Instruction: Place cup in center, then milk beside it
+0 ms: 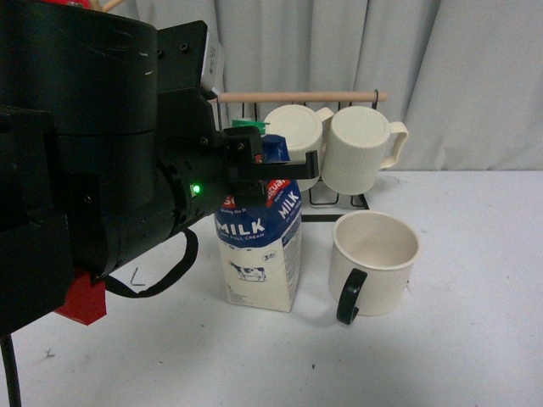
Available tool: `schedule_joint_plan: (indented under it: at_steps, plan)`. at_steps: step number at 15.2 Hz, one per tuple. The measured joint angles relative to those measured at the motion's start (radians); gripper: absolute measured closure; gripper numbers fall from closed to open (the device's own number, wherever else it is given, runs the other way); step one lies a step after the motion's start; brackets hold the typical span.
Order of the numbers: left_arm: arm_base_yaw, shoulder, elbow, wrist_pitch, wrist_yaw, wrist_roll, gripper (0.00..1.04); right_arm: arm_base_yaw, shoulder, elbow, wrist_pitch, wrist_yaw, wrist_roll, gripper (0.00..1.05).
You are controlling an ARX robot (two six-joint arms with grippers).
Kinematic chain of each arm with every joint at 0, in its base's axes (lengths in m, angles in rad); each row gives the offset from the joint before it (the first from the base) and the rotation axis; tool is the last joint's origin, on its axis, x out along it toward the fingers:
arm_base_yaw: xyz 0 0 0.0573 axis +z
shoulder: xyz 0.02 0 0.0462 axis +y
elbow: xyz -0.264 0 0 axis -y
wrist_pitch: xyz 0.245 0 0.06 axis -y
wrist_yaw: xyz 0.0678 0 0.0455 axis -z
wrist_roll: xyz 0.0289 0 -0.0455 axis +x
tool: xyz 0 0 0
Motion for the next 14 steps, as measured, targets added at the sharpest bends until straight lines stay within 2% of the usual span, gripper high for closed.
schedule_joint_plan:
  at_steps: [1,8,9,11,12,13,14]
  plan:
    - [-0.003,0.0,0.0,-0.003,0.008,0.014,0.68,0.0,0.0,0.0,0.0,0.0,0.0,0.06]
    - [0.002,-0.153,-0.029,-0.061,0.072,0.006,0.07,0.0,0.0,0.0,0.0,0.0,0.0,0.06]
    - [0.005,-0.185,-0.05,-0.063,0.082,0.004,0.05,0.0,0.0,0.0,0.0,0.0,0.0,0.06]
    - [0.039,-0.319,-0.131,-0.082,0.127,-0.013,0.07,0.0,0.0,0.0,0.0,0.0,0.0,0.06]
    - [0.042,-0.389,-0.18,-0.031,0.04,0.02,0.12,0.0,0.0,0.0,0.0,0.0,0.0,0.06]
    - [0.076,-0.495,-0.242,-0.06,-0.096,0.091,0.23,0.0,0.0,0.0,0.0,0.0,0.0,0.06]
    - [0.148,-0.622,-0.328,-0.12,-0.129,0.149,0.34,0.0,0.0,0.0,0.0,0.0,0.0,0.06]
